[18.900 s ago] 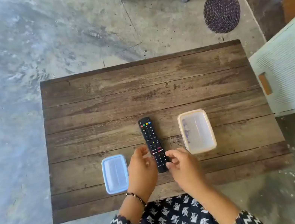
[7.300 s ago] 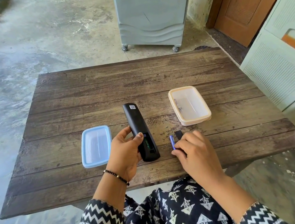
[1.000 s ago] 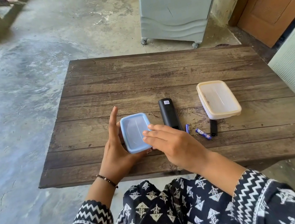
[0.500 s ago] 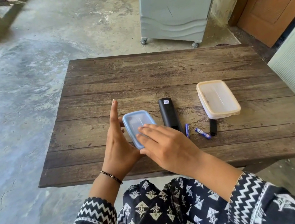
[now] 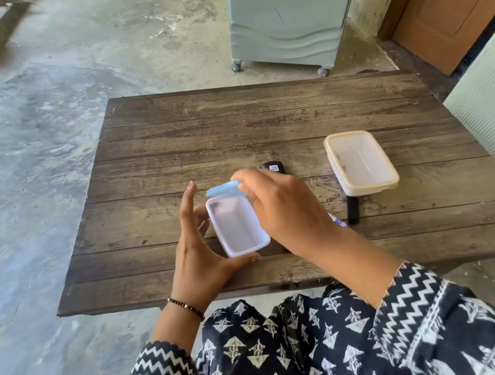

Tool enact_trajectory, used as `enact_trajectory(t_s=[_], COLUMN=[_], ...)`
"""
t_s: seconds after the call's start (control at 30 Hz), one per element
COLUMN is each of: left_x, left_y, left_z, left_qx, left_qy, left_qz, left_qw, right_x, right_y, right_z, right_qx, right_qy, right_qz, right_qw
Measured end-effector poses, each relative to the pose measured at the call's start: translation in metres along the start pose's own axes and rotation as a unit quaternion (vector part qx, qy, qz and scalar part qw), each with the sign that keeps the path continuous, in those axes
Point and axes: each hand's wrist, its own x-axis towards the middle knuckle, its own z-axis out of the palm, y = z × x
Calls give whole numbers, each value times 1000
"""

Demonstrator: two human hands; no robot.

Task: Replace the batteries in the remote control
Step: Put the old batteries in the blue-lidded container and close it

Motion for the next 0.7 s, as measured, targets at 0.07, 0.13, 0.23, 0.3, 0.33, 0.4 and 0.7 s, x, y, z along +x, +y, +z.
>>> enact_trajectory(t_s=[0.07, 0.13, 0.23, 0.3, 0.33, 0.4, 0.7], left_x=[2, 3, 4, 6, 7, 8, 5], left_y=[-2, -5, -10, -11, -11, -8, -8], left_z=[-6, -11, -19, -23, -23, -23, -31], left_qx=[15, 18, 21, 29, 42, 72, 160], left_qy=[-11, -34, -67, -78, -80, -77, -77], left_qz=[-10, -21, -40, -61, -71, -80, -69], left_qw=[1000, 999, 997, 995, 993, 991, 982], right_x=[11, 26, 46, 51, 50, 43, 14], right_y=[4, 14, 25, 23, 22, 21, 31], right_z=[-1, -2, 1, 10, 17, 34, 65], right_qx=[51, 87, 110, 74, 54, 20, -11], right_qy=[10, 5, 20, 32, 25, -30, -136], right_qz=[77, 159, 207, 160, 119, 48, -6], right_qw=[996, 983, 972, 984, 991, 998, 991])
